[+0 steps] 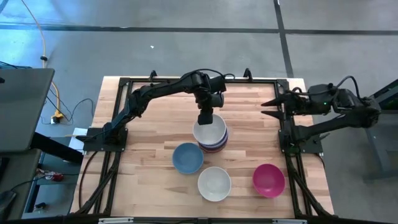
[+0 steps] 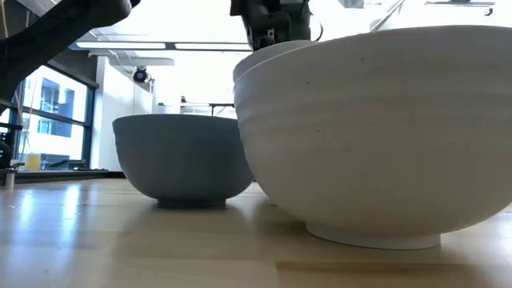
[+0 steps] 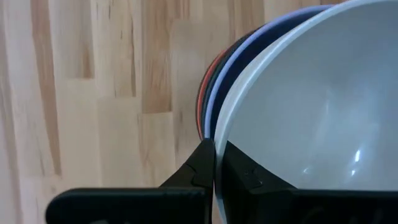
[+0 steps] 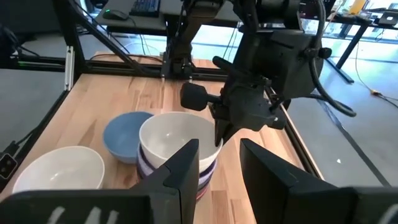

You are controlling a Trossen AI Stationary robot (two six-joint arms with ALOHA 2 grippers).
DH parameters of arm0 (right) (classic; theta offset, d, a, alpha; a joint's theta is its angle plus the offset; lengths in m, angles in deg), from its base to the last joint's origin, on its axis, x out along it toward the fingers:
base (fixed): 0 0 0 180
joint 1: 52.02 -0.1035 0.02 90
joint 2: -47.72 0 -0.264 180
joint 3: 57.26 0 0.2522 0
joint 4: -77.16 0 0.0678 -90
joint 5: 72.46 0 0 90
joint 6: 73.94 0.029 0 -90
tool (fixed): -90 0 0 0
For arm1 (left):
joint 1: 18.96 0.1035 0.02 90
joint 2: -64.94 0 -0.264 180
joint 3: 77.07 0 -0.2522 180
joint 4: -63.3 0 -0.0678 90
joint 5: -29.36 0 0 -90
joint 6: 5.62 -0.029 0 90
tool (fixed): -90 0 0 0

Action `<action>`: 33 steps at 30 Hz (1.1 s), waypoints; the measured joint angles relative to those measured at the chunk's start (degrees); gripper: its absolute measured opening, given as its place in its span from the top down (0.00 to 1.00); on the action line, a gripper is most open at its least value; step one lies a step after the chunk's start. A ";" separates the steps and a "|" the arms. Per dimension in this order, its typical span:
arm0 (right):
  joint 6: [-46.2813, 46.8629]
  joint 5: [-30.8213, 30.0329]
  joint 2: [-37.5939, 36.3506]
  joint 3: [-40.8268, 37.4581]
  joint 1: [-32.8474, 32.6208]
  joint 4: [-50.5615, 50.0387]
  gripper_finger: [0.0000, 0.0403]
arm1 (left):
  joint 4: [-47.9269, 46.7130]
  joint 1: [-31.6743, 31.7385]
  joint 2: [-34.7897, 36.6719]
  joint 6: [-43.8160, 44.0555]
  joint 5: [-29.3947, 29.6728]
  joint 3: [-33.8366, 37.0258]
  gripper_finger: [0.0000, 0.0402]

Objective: Nest bowls inside each other
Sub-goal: Stack the top white bowl on the purple bowl

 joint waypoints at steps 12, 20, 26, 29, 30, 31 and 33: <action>0.45 0.00 0.98 0.00 0.00 -0.23 0.73 | -2.99 0.04 0.09 0.48 0.73 0.00 1.00; 0.90 0.48 1.50 0.00 0.00 -0.65 0.73 | -3.37 -0.03 0.09 0.91 0.69 0.00 1.00; 0.90 0.50 1.50 0.00 0.00 -0.65 0.73 | -2.91 -0.07 0.09 1.19 0.50 0.00 0.98; 0.90 0.52 1.50 0.00 0.00 -0.66 0.73 | -2.38 -0.14 0.11 1.54 0.42 0.00 0.93; 0.90 0.52 1.50 0.00 0.00 -0.70 0.73 | -2.32 -0.18 0.13 1.53 0.20 0.00 0.91; 0.90 0.55 1.50 0.00 0.00 -0.77 0.73 | -2.25 -0.19 0.15 1.53 -0.02 0.00 0.88; 0.92 0.55 1.50 0.00 0.00 -0.84 0.73 | -1.66 -0.34 0.15 1.52 -0.29 0.00 0.84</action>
